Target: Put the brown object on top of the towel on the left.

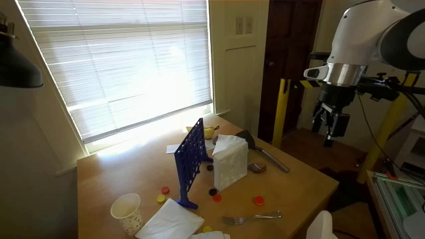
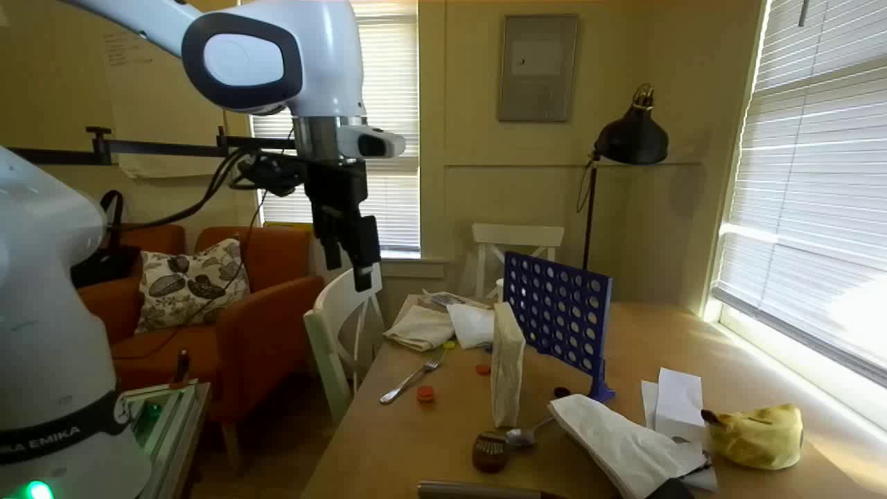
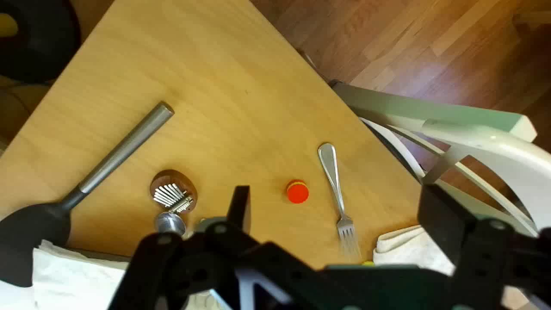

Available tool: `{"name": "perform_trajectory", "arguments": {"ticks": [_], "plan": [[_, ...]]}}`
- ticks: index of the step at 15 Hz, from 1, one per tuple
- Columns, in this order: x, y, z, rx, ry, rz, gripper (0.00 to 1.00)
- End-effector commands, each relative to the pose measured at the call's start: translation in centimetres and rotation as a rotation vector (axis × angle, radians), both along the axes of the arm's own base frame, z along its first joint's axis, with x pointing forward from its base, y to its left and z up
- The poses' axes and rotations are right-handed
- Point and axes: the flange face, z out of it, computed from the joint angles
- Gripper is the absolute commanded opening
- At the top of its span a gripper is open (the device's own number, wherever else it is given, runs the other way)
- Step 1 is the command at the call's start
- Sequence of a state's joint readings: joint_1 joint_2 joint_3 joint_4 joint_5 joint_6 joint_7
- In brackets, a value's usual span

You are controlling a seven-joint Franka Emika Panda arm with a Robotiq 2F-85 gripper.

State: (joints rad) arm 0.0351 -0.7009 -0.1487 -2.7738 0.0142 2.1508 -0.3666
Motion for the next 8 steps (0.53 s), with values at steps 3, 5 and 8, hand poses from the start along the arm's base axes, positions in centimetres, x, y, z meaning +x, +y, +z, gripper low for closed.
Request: {"name": "perform_trajectory", "arguments": {"ticks": [3, 5, 8], "plan": [[0.0, 0.0, -0.1, 0.0, 0.005, 0.0, 1.0], [0.0, 0.0, -0.1, 0.0, 0.006, 0.0, 1.0], [0.6, -2.9, -0.1, -0.074, 0.027, -0.002, 1.0]]}}
